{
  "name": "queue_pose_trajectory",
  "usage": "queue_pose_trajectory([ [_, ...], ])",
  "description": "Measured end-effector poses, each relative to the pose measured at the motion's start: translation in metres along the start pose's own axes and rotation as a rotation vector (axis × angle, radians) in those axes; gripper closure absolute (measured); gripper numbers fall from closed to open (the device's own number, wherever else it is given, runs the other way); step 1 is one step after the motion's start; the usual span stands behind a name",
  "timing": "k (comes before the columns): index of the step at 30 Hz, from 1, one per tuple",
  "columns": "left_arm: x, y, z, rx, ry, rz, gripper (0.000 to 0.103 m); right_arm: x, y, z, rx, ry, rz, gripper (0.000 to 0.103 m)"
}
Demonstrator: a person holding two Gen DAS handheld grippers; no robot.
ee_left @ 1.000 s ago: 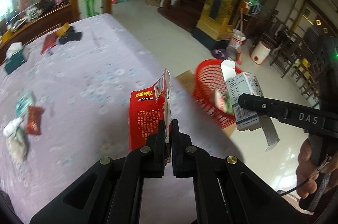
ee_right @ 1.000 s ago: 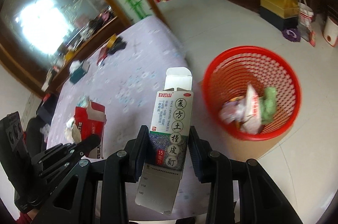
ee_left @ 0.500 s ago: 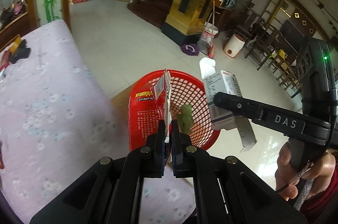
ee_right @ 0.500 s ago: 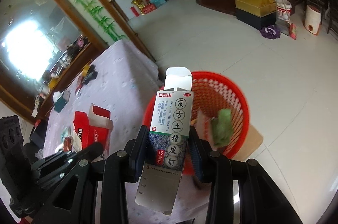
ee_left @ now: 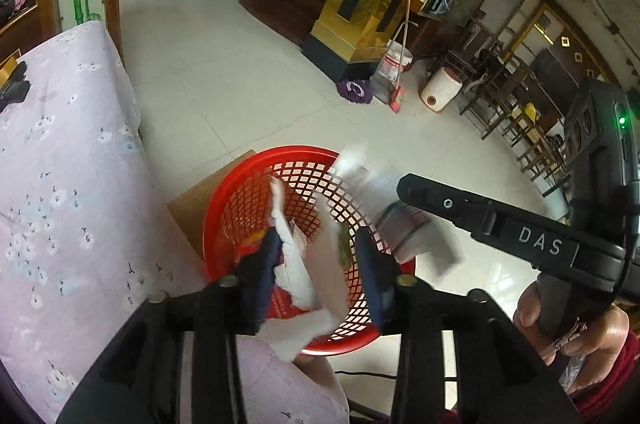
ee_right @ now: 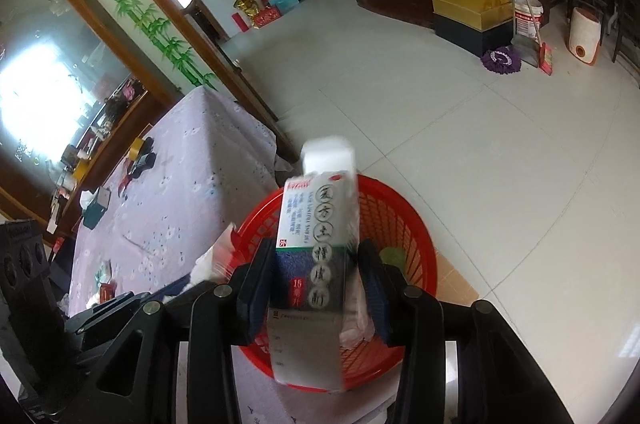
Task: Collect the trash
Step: 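Open both grippers to drop the boxes into the wastebasket, then grasp the grey sock with the left gripper while the right grasps the red candy packet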
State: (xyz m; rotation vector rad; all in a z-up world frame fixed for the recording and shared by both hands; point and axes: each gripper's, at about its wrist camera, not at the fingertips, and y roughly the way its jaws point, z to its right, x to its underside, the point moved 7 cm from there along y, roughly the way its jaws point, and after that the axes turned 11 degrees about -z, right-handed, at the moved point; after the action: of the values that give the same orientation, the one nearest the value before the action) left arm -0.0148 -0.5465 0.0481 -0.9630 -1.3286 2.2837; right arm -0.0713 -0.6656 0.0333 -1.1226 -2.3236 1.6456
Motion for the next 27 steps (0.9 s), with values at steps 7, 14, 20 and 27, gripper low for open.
queue_pose_trajectory([
  [7,0.006,-0.02,-0.015,-0.003,-0.005,0.019,0.061,0.005,-0.011,-0.004,-0.007,0.003,0.016,0.057],
  [14,0.022,-0.041,-0.024,0.006,-0.006,0.039,0.054,0.015,-0.025,-0.018,-0.027,0.028,0.036,0.057],
  [20,0.047,-0.059,-0.047,0.01,-0.066,0.035,0.053,0.031,-0.033,-0.041,-0.044,0.01,0.033,0.057],
  [27,0.083,-0.089,-0.089,-0.046,-0.138,0.058,0.053,0.06,-0.02,-0.08,-0.068,-0.051,-0.024,0.055],
])
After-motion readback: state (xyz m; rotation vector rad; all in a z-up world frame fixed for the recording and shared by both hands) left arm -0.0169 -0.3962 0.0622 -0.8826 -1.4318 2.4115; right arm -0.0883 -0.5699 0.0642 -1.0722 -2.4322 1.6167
